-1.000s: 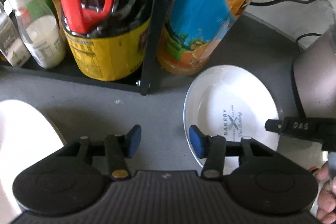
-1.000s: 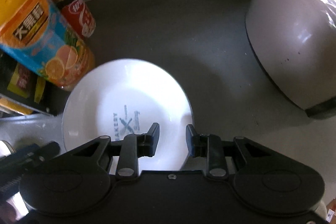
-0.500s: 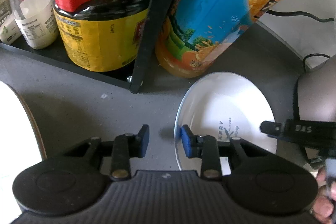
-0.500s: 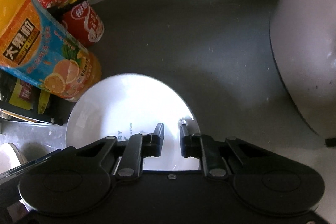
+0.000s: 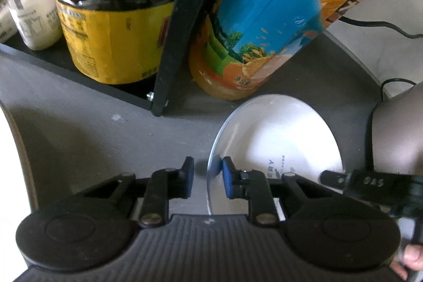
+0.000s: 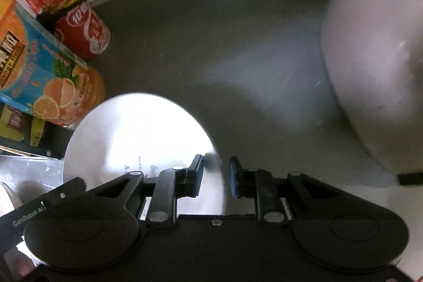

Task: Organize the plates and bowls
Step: 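Carry the 'Bakery' plate with both tools over the plate stack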

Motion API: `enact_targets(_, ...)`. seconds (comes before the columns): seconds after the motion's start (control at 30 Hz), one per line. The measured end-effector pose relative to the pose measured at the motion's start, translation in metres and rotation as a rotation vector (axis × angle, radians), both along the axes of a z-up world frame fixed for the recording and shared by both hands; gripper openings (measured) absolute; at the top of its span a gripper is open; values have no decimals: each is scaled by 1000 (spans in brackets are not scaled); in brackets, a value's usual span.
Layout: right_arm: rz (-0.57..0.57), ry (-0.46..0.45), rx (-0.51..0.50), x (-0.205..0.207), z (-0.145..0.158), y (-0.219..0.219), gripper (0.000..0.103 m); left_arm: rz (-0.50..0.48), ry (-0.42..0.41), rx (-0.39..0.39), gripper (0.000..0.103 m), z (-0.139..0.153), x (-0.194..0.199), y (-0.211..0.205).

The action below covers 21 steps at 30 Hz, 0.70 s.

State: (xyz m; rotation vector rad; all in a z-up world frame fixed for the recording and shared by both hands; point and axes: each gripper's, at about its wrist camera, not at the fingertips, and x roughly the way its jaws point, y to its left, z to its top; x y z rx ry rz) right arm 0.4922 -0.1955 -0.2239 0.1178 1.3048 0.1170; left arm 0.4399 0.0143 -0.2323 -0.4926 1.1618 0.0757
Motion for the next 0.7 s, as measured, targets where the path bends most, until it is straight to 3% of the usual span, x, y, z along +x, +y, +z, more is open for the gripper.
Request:
enact_targets(0.03,1,-6,-5,0,0,1,23,-2,2,-11,11,2,1,0)
enact_targets(0.2,65,-63,-34,-10,10,11,18,-25,-5,51,11,15,-2,-4)
enact_targets(0.7,97,-94,28,-57,39,30,14,-14,1,21,10,35,-39,40)
